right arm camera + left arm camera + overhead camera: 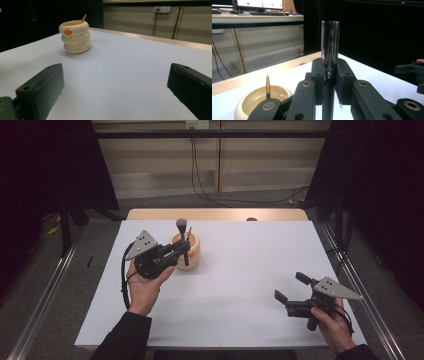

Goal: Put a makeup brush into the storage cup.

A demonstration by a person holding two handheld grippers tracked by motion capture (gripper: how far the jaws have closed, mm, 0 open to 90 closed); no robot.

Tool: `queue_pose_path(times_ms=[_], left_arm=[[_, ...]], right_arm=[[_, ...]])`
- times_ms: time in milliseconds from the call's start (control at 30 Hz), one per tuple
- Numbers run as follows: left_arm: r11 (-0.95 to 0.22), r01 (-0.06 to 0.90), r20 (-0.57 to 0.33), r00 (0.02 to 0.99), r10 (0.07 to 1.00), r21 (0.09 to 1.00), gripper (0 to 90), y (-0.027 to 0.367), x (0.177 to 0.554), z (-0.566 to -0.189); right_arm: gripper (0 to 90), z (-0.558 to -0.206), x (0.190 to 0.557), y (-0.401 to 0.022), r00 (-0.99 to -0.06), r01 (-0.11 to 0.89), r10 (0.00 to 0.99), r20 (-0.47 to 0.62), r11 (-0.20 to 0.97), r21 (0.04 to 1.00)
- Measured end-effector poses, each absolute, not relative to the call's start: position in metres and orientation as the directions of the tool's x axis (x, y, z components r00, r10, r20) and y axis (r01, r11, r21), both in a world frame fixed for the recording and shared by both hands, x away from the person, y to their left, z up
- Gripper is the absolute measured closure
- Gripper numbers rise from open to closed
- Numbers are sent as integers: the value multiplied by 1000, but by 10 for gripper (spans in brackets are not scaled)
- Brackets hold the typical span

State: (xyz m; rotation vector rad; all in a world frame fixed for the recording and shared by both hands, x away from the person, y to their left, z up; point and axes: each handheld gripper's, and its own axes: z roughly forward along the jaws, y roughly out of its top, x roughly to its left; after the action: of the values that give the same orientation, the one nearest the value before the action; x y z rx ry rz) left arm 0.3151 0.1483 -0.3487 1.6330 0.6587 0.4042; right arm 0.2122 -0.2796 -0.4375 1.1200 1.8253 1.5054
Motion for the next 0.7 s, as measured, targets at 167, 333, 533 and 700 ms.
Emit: queue_pose_path(times_ms=[167,333,533,700], left_arm=[[-96,169,-69,767,638,981,789,149,321,-340],[-79,167,-73,743,665,983,789,152,332,-336],[-49,176,-97,729,678,983,789,154,344,-331],[-51,162,-84,727,681,986,789,153,352,-327]], right_arm=[[5,-442,207,-283,-519,266,848,104,45,963],[5,-445,206,-289,-508,249,856,98,36,968],[0,-448,208,-292,-482,266,869,108,27,964],[0,-448,206,-290,-495,259,864,96,41,965]])
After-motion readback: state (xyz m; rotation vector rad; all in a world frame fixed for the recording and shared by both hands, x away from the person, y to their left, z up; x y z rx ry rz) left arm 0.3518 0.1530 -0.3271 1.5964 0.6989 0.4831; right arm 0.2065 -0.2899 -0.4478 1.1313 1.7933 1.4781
